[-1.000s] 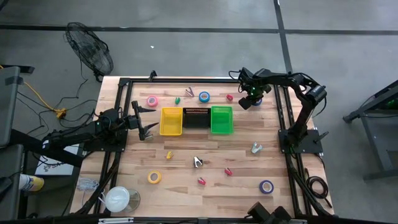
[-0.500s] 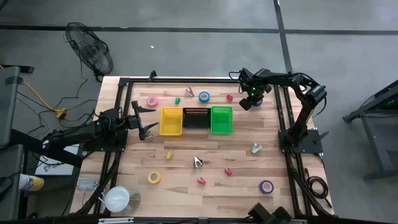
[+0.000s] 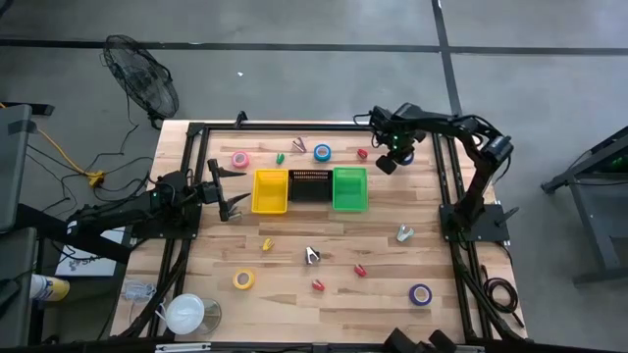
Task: Pick and place Stapler, Stapler remover, tape
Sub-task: Put the top blue tape into the green bin
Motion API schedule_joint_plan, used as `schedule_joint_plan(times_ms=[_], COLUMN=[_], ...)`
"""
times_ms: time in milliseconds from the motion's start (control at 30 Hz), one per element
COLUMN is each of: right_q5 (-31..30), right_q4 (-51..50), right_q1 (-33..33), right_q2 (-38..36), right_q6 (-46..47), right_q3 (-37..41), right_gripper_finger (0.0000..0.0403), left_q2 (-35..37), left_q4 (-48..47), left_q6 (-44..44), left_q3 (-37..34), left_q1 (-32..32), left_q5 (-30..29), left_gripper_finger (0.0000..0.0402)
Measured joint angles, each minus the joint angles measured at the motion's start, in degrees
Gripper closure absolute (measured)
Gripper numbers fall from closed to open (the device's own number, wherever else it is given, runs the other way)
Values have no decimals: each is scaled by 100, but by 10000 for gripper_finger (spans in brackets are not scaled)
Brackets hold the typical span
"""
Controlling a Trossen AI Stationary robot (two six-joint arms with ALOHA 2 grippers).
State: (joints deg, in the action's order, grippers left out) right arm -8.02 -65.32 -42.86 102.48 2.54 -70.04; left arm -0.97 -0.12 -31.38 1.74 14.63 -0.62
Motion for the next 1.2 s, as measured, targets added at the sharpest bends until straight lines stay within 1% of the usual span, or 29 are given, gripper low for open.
schedule_joint_plan(times_ms=[167, 400, 567, 867, 1100, 1200], right_q5=[31, 679, 847, 1079, 1087, 1121], right_q4=[-452, -549, -508, 135, 641, 971], right_q1=[532, 1324, 1896, 2566, 2685, 2676], right_q2=[0, 0, 0, 0, 0, -4], right_q6=[55, -32, -314, -835, -827, -765], right_q3=[-558, -1221, -1491, -1491, -1475, -1270], right_gripper_finger=[372, 371, 371, 370, 370, 371], left_q2=[0, 0, 0, 0, 0, 0], left_q4=[0, 0, 0, 0, 0, 0], left_q6=[0, 0, 0, -2, 0, 0], left_q3=[0, 0, 2, 0, 0, 0], left_q1=[-1, 0, 0, 1, 0, 1], left_q5=[0, 0, 0, 0, 0, 0], left_gripper_finger=[120, 120, 120, 120, 120, 120])
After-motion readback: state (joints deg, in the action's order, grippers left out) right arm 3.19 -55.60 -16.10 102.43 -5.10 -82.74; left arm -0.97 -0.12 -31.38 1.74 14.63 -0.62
